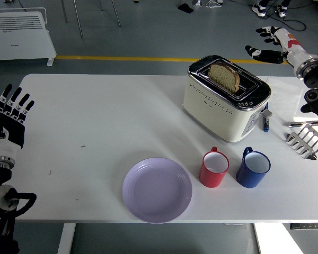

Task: Push plate across desktop,pick up the break from the machine,place the break in the plate

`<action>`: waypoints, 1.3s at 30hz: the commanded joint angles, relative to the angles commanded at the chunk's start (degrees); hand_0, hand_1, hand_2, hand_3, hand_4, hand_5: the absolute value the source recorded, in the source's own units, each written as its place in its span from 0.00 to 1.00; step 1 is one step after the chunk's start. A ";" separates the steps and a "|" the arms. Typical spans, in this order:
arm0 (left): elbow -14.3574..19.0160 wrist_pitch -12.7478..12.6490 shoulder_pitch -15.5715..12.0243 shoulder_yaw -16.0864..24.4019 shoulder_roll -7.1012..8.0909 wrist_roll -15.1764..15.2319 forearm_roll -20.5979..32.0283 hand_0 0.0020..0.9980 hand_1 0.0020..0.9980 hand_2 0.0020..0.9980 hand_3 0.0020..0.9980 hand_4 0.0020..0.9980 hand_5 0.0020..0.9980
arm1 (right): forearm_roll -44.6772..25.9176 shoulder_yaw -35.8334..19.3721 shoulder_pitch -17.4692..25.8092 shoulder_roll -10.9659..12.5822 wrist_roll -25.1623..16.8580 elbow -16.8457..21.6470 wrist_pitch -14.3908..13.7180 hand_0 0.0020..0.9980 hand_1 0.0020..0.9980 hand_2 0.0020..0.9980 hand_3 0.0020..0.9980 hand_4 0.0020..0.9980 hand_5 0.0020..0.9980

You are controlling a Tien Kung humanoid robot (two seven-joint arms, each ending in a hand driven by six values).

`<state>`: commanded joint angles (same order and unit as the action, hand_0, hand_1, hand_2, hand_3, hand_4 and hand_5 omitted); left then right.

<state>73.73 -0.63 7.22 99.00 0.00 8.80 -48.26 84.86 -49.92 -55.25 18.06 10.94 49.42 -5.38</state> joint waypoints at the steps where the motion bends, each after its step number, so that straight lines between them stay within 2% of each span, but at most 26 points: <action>1: -0.05 -0.04 -0.22 0.16 0.00 0.02 0.02 0.78 0.82 0.87 0.88 0.58 1.00 | 0.15 1.10 -0.82 -0.73 0.22 -1.27 0.17 0.95 0.90 0.92 0.89 0.77 0.48; 3: -0.18 -0.24 -0.55 0.39 0.00 0.15 0.08 0.78 0.82 0.87 0.88 0.58 1.00 | 0.21 3.41 -2.48 -2.46 0.77 -4.18 0.46 0.95 0.90 0.92 0.89 0.77 0.48; 7: -0.25 -0.44 -0.70 0.51 0.00 0.34 -0.09 0.78 0.82 0.87 0.88 0.58 1.00 | 1.34 4.72 -3.69 -3.98 1.45 -6.26 0.71 0.95 0.89 0.92 0.89 0.77 0.48; 18: -0.81 -0.74 -0.48 -0.67 0.00 0.75 -0.18 0.78 0.82 0.87 0.88 0.58 1.00 | 6.41 8.26 -9.35 -10.39 2.81 -17.31 4.18 0.93 0.87 0.88 0.89 0.77 0.47; 19: -0.85 -0.77 -0.48 -0.75 0.00 0.76 -0.18 0.78 0.81 0.87 0.87 0.58 1.00 | 6.66 8.52 -9.73 -10.80 2.80 -18.12 4.39 0.86 0.82 0.79 0.86 0.75 0.41; 24: -1.10 -0.81 -0.11 -1.10 0.00 0.81 -0.20 0.78 0.81 0.87 0.87 0.58 1.00 | 7.60 8.99 -11.58 -13.03 2.27 -21.25 6.12 0.86 0.82 0.79 0.86 0.75 0.41; 25: -1.14 -0.80 -0.03 -1.16 0.00 0.83 -0.19 0.78 0.81 0.87 0.87 0.58 1.00 | 7.55 9.04 -11.89 -13.42 2.15 -21.63 6.46 0.79 0.76 0.71 0.82 0.73 0.31; 30: -1.31 -0.88 0.24 -1.30 0.00 0.94 -0.18 0.78 0.81 0.87 0.87 0.58 1.00 | 8.51 10.20 -13.54 -15.32 2.52 -23.69 7.70 0.79 0.76 0.71 0.82 0.73 0.31; 31: -1.32 -0.88 0.26 -1.31 0.00 0.94 -0.18 0.78 0.81 0.87 0.87 0.59 1.00 | 8.58 10.28 -13.64 -15.43 2.56 -23.83 7.78 0.74 0.72 0.67 0.80 0.73 0.30; 36: -1.42 -1.07 0.64 -2.41 0.00 1.10 -0.19 0.78 0.81 0.87 0.87 0.59 1.00 | 8.13 12.12 -15.75 -17.73 4.13 -27.36 10.05 0.74 0.72 0.67 0.80 0.73 0.30; 39: -1.46 -1.06 0.66 -2.93 0.00 1.14 -0.25 0.78 0.81 0.87 0.87 0.58 1.00 | 7.61 12.65 -16.31 -18.06 4.68 -28.31 10.63 0.73 0.70 0.65 0.79 0.73 0.31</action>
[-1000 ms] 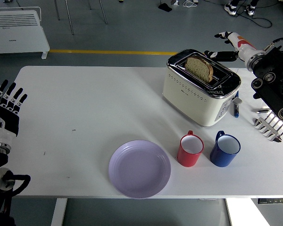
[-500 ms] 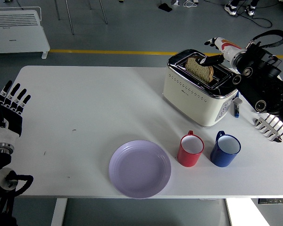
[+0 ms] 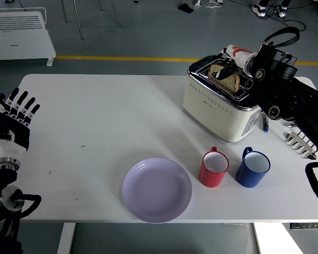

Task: Push plate across desktop,pick up the break from the machine,place the break in the plate

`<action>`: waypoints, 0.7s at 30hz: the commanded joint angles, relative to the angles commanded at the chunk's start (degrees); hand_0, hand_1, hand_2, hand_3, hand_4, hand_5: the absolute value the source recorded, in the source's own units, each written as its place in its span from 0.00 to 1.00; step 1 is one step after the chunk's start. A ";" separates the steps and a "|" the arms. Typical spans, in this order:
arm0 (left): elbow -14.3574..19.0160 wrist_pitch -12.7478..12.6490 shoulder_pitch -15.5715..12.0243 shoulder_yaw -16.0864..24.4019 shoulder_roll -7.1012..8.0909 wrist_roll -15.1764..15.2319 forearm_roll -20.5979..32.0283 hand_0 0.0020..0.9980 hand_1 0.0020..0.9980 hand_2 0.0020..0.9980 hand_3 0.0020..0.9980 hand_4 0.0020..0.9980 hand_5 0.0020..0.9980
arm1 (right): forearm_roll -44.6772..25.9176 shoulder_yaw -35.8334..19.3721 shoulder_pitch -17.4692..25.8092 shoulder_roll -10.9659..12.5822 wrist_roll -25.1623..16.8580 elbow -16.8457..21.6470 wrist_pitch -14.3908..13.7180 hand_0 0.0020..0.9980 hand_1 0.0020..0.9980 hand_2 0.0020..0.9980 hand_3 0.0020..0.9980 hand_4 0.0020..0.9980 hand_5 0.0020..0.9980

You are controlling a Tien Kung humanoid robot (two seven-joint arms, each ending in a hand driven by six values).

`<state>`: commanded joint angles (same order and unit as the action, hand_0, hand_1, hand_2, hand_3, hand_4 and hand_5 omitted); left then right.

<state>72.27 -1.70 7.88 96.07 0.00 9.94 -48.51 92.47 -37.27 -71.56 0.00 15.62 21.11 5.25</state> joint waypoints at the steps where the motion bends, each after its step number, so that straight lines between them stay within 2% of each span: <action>1: -0.02 0.00 -0.01 -0.15 0.00 0.02 -0.04 0.78 0.81 0.87 0.87 0.58 1.00 | -0.26 0.20 -0.24 0.00 0.20 -0.44 0.10 0.73 0.70 0.65 0.79 0.73 0.31; 3: -0.07 0.00 -0.08 -0.38 0.00 0.08 -0.08 0.78 0.81 0.87 0.87 0.58 1.00 | -0.80 0.84 -0.73 0.00 0.58 -1.28 0.16 0.73 0.70 0.65 0.79 0.73 0.31; 4: -0.09 0.00 -0.10 -0.44 0.00 0.09 -0.08 0.78 0.81 0.86 0.87 0.58 1.00 | -0.97 1.10 -0.89 0.00 0.70 -1.53 0.18 0.69 0.67 0.63 0.78 0.72 0.32; 9: -0.13 0.04 -0.03 -0.69 0.00 0.17 -0.11 0.78 0.81 0.86 0.87 0.58 1.00 | -2.40 2.21 -1.72 0.00 1.42 -3.54 -0.03 0.69 0.67 0.63 0.78 0.72 0.32; 10: -0.12 0.05 0.07 -0.82 0.00 0.20 -0.11 0.78 0.81 0.86 0.87 0.59 1.00 | -2.59 2.15 -1.78 0.00 1.52 -3.88 -0.14 0.61 0.63 0.59 0.76 0.72 0.33; 21: -0.39 0.01 0.50 -1.24 0.00 0.30 -0.41 0.78 0.81 0.86 0.87 0.59 1.00 | -6.99 4.05 -1.90 0.00 1.48 -5.40 0.16 0.59 0.61 0.58 0.75 0.72 0.33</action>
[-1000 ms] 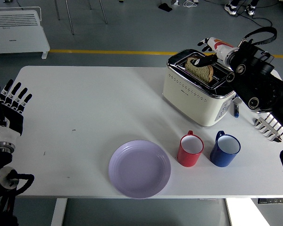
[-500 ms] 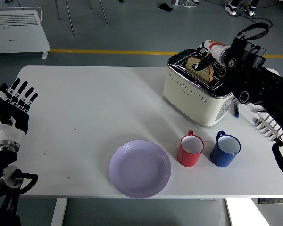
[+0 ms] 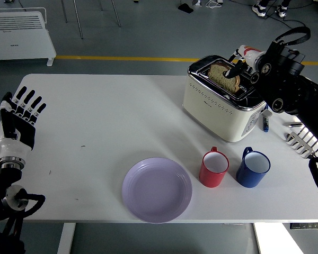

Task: Push plate across desktop,pick up the break from the machine,place the break in the plate

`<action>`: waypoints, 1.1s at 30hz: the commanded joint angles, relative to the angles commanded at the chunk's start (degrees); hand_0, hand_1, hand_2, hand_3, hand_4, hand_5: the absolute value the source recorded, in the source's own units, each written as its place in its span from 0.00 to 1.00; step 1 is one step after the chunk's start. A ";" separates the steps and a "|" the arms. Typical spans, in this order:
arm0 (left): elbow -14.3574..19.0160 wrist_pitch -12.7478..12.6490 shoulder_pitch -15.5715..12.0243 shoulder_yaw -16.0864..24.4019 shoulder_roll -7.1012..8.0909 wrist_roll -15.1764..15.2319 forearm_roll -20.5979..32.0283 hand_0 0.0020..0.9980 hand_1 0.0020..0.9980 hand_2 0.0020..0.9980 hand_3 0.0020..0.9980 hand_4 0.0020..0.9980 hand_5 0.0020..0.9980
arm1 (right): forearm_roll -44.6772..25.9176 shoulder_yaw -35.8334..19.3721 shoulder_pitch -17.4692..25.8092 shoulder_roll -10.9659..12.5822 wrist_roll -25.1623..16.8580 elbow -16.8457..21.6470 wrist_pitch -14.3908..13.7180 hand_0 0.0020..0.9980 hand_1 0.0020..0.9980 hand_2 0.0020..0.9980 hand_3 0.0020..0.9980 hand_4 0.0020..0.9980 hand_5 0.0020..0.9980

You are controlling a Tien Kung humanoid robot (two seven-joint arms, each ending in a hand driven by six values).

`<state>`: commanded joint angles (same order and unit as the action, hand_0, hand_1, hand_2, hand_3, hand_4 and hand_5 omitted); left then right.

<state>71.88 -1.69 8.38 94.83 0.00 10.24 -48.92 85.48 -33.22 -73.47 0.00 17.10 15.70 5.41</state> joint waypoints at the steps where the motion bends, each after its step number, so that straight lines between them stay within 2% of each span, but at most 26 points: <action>1: -0.03 -0.01 -0.01 0.02 0.00 0.02 -0.01 0.77 0.81 0.86 0.86 0.59 1.00 | -0.15 0.05 0.04 0.00 -0.02 0.02 0.11 0.56 0.58 0.56 0.72 0.71 0.29; 6: -0.16 -0.09 -0.04 0.29 0.00 0.17 0.00 0.77 0.81 0.86 0.86 0.59 1.00 | -1.07 0.50 0.18 0.00 -0.24 0.72 0.78 0.56 0.58 0.56 0.72 0.71 0.29; 7: -0.17 -0.10 0.02 0.25 0.00 0.19 0.00 0.77 0.81 0.86 0.86 0.58 1.00 | -1.20 0.66 0.18 0.00 -0.25 0.71 0.87 0.53 0.55 0.53 0.67 0.69 0.29; 11: -0.15 -0.11 0.17 0.18 0.00 0.24 -0.03 0.77 0.81 0.86 0.86 0.58 1.00 | -1.71 1.13 0.15 0.00 -0.23 0.42 0.99 0.53 0.55 0.53 0.67 0.69 0.29; 12: -0.18 -0.13 0.24 0.17 0.00 0.24 -0.04 0.77 0.81 0.86 0.86 0.58 1.00 | -2.18 1.34 0.20 0.00 -0.38 0.33 0.85 0.53 0.55 0.53 0.67 0.69 0.29; 13: -0.20 -0.13 0.27 0.17 0.00 0.25 -0.07 0.77 0.80 0.86 0.86 0.58 1.00 | -2.45 1.47 0.26 0.00 -0.55 0.29 0.73 0.54 0.54 0.53 0.63 0.66 0.26; 18: -0.46 -0.16 0.29 0.30 0.00 0.29 -0.10 0.77 0.80 0.86 0.86 0.58 1.00 | -4.40 2.38 0.48 0.00 -1.27 0.17 0.17 0.54 0.54 0.53 0.63 0.66 0.26; 19: -0.49 -0.17 0.30 0.29 0.00 0.31 -0.09 0.77 0.80 0.86 0.86 0.58 1.00 | -4.74 2.62 0.50 0.00 -1.30 0.12 0.12 0.55 0.53 0.52 0.56 0.50 0.09; 30: -0.81 -0.12 0.55 0.16 0.00 0.35 -0.15 0.77 0.80 0.86 0.86 0.58 1.00 | -8.62 4.51 0.79 0.00 -2.07 -0.09 -1.78 0.55 0.53 0.52 0.56 0.49 0.08; 31: -0.84 -0.12 0.58 0.17 0.00 0.37 -0.17 0.77 0.80 0.86 0.86 0.58 1.00 | -9.19 4.71 0.77 0.00 -2.14 -0.17 -1.95 0.53 0.52 0.51 0.54 0.46 0.04; 33: -0.92 -0.13 0.62 0.23 0.00 0.39 -0.17 0.77 0.80 0.86 0.86 0.58 1.00 | -9.97 4.93 0.77 0.00 -2.27 -0.20 -2.17 0.53 0.52 0.51 0.54 0.46 0.04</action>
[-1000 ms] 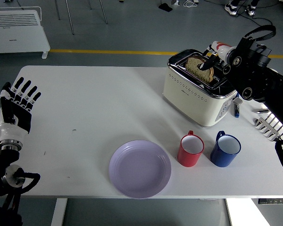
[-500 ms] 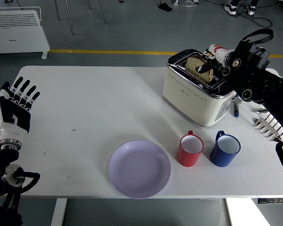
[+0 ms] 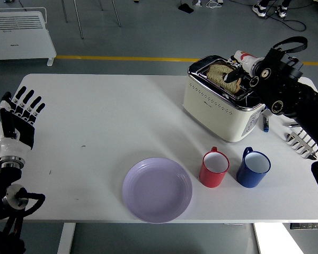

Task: Push plate across desktop,pick up the break from the machine,place the break in the plate

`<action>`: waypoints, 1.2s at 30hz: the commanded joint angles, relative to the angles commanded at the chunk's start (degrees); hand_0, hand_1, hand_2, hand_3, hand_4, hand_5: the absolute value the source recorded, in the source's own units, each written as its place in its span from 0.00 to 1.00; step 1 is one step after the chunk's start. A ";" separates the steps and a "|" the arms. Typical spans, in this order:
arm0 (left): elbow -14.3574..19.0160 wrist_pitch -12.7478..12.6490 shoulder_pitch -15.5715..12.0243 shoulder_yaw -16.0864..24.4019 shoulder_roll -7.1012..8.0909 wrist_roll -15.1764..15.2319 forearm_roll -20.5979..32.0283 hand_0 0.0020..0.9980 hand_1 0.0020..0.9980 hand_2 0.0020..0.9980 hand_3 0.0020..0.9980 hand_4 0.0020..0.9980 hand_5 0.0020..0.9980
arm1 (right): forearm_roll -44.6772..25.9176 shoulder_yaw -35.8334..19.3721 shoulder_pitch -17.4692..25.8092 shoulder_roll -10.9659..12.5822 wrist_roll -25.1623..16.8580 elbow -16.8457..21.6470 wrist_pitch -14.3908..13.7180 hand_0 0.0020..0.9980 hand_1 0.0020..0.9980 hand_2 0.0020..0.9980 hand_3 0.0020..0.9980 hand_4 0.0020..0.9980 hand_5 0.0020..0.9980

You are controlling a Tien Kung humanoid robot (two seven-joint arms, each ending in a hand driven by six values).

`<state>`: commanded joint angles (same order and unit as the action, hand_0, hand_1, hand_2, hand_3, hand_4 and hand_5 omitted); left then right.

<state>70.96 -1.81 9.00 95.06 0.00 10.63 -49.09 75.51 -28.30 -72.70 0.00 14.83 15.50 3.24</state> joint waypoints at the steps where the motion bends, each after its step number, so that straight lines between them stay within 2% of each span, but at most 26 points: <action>1: -0.02 0.00 0.00 0.01 0.00 0.01 0.00 0.77 0.80 0.86 0.86 0.58 1.00 | -0.18 0.05 0.00 0.00 -0.03 0.00 -0.04 0.53 0.52 0.51 0.54 0.46 0.04; 7: -0.24 0.02 -0.18 -0.07 0.00 0.08 0.01 0.77 0.80 0.86 0.85 0.58 1.00 | -0.29 0.07 -0.09 0.00 0.22 0.34 -0.03 0.52 0.50 0.50 0.51 0.43 0.02; 13: -0.31 0.06 -0.54 -0.13 0.00 0.12 0.02 0.77 0.80 0.86 0.85 0.58 1.00 | 2.97 -1.11 -0.41 0.00 1.10 1.94 0.64 0.51 0.49 0.50 0.50 0.41 0.01; 25: -0.45 0.12 -1.43 -0.33 0.00 0.18 0.03 0.77 0.80 0.86 0.85 0.58 1.00 | 10.94 -4.66 -2.03 0.00 3.56 8.66 3.35 0.49 0.48 0.49 0.49 0.39 0.00; 36: -0.41 0.08 -1.83 -0.25 0.00 0.19 0.03 0.77 0.80 0.86 0.85 0.58 1.00 | 15.23 -6.51 -5.06 4.51 4.71 13.96 4.88 0.48 0.48 0.49 0.49 0.39 0.00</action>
<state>70.54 -1.73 7.18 94.82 0.00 10.82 -49.06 90.74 -34.81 -77.75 4.51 19.54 29.46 8.13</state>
